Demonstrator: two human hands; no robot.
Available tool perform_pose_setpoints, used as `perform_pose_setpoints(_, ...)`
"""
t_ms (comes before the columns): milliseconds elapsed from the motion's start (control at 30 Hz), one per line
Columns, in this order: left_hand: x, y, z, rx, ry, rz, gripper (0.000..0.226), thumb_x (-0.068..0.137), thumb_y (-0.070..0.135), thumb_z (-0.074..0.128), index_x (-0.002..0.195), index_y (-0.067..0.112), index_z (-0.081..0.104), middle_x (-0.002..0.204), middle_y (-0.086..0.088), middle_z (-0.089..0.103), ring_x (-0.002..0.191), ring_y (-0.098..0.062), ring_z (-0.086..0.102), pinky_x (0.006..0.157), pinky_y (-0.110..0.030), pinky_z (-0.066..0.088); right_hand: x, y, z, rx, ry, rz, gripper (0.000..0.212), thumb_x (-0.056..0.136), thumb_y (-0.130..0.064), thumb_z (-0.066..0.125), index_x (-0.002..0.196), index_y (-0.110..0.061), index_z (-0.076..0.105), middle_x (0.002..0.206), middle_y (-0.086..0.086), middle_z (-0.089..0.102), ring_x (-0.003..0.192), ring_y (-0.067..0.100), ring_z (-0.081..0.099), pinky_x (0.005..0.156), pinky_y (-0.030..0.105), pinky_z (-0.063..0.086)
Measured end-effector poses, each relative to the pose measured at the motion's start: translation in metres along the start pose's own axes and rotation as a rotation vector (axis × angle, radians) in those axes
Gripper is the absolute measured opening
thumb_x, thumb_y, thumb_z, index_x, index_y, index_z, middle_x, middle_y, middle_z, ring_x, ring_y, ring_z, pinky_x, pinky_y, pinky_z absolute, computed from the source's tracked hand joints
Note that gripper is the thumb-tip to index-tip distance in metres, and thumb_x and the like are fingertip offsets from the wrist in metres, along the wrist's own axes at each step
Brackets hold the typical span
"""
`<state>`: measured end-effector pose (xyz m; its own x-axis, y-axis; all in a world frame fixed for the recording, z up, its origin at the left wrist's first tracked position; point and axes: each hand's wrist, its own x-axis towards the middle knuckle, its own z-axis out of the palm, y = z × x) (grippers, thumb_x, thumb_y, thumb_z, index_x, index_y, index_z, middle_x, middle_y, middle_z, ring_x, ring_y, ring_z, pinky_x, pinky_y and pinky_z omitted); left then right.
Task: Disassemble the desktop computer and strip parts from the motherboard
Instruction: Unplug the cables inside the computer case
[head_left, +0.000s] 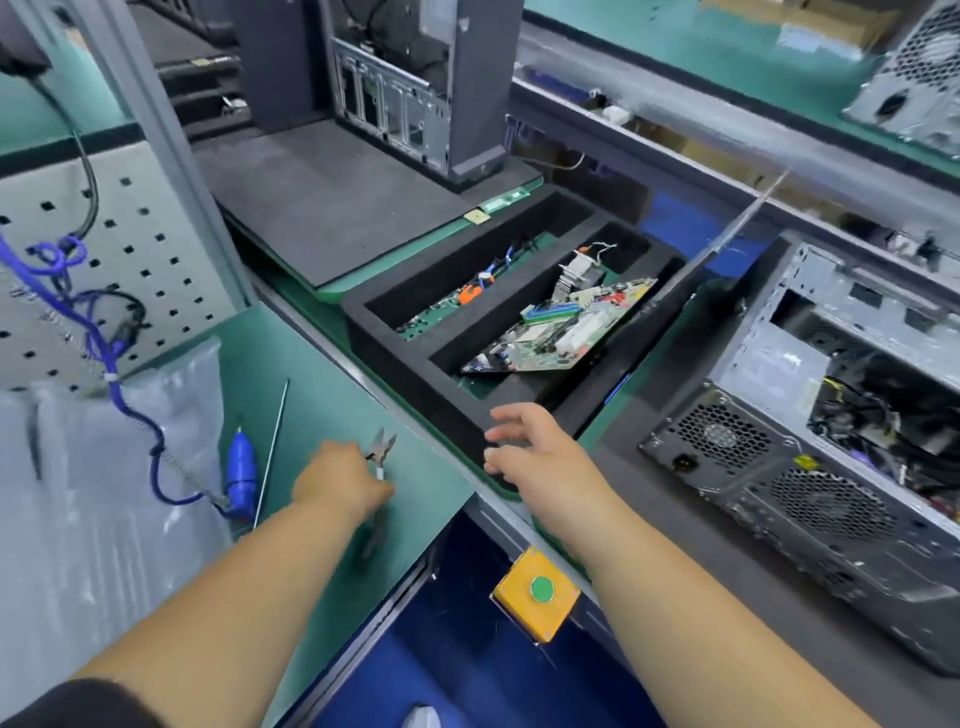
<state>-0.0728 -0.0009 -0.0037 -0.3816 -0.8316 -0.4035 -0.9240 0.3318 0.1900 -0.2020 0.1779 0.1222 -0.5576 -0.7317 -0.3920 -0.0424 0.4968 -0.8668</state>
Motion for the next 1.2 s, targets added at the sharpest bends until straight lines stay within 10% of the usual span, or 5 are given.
perform_pose_setpoints(433, 0.014, 0.0, 0.011, 0.084, 0.097, 0.033, 0.045, 0.085, 0.033, 0.059, 0.123, 0.013, 0.048, 0.123, -0.01, 0.043, 0.113, -0.03, 0.046, 0.088, -0.037, 0.044, -0.01, 0.007, -0.015, -0.012, 0.083, 0.008, 0.029, 0.094, -0.025, 0.056, 0.12, -0.037, 0.052, 0.112, -0.018, 0.06, 0.096, 0.019, 0.068, 0.063, 0.021, 0.045)
perform_pose_setpoints(867, -0.06, 0.181, -0.064, -0.533, 0.322, 0.794, 0.012, 0.085, 0.025, 0.062, 0.097, 0.028, 0.062, 0.095, 0.009, 0.056, 0.082, -0.003, 0.053, 0.076, -0.023, 0.043, -0.056, 0.01, -0.103, 0.112, 0.364, -0.068, 0.023, 0.092, -0.014, 0.056, 0.104, -0.033, 0.062, 0.101, -0.012, 0.067, 0.089, 0.022, 0.068, 0.086, 0.044, 0.054)
perform_pose_setpoints(1200, -0.115, 0.291, -0.046, -0.54, 0.19, 1.102, 0.015, 0.085, 0.018, 0.063, 0.097, 0.026, 0.062, 0.091, 0.013, 0.056, 0.084, -0.002, 0.056, 0.08, -0.025, 0.047, -0.108, 0.045, -0.205, 0.242, 0.561, -0.075, 0.019, 0.094, -0.01, 0.055, 0.1, -0.024, 0.066, 0.1, -0.002, 0.069, 0.069, 0.003, 0.063, 0.067, 0.019, 0.047)
